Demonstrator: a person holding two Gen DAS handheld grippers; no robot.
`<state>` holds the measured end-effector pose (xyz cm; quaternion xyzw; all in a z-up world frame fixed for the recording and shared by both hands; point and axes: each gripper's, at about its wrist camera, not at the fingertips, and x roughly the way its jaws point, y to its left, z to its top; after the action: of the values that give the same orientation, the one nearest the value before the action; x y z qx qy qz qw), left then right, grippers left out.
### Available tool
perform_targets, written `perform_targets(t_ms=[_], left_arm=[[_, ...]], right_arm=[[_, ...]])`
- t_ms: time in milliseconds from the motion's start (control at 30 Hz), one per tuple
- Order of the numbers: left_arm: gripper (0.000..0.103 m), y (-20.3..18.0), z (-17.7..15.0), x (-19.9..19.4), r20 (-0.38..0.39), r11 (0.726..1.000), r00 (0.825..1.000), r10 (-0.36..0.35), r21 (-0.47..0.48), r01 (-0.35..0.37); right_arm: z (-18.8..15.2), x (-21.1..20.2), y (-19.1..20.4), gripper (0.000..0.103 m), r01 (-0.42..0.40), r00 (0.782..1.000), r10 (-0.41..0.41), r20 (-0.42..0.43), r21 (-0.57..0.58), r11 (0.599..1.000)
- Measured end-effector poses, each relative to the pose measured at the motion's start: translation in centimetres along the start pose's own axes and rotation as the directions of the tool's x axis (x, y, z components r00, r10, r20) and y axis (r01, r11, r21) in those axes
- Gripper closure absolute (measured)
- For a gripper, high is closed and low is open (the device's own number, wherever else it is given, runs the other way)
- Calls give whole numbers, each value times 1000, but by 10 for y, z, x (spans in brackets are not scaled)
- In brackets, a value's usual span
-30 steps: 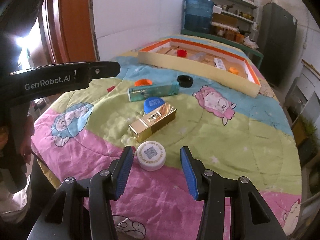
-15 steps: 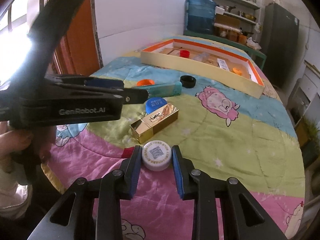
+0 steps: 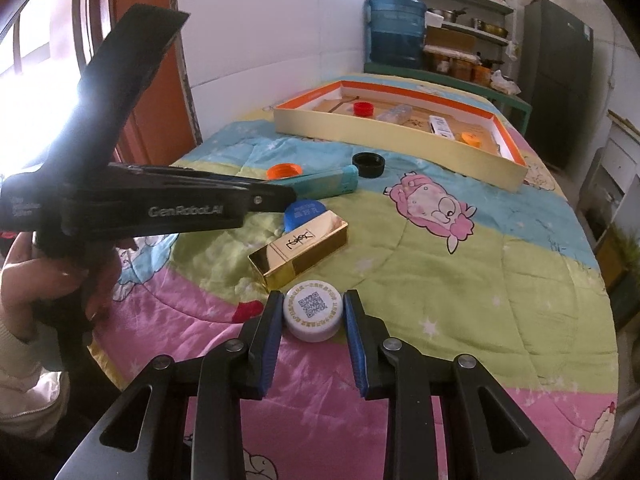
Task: Organize rigid objects
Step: 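Grasp the teal tube with the left gripper while the right gripper grasps the white round jar, then carry the teal tube and white jar over the cardboard tray with both grippers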
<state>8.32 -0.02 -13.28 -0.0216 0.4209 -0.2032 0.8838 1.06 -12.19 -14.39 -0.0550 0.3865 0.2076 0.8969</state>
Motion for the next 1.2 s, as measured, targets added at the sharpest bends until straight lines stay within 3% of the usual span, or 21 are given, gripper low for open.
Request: perform_targets(t_ms=[333, 467, 567, 800, 967, 1200], left_arm=[[80, -17, 14, 16, -24, 998, 1000, 12, 57, -11], [89, -14, 14, 15, -16, 999, 999, -41, 20, 41], [89, -9, 13, 14, -10, 997, 997, -74, -25, 73], [90, -6, 12, -3, 42, 995, 996, -77, -53, 79], [90, -8, 17, -21, 85, 996, 995, -61, -54, 65], [89, -13, 28, -40, 110, 998, 994, 14, -55, -8]], right_arm=[[-2, -1, -2, 72, -17, 1000, 17, 9, 18, 1000], [-2, -3, -6, 73, -37, 999, 36, 13, 48, 998], [-2, -5, -13, 73, -48, 999, 47, 16, 79, 996], [1, -13, -29, 73, -29, 999, 25, 34, 134, 990], [7, -20, -33, 73, -2, 999, -5, 54, 126, 992], [23, -27, -37, 73, 22, 996, -29, 80, 98, 995]])
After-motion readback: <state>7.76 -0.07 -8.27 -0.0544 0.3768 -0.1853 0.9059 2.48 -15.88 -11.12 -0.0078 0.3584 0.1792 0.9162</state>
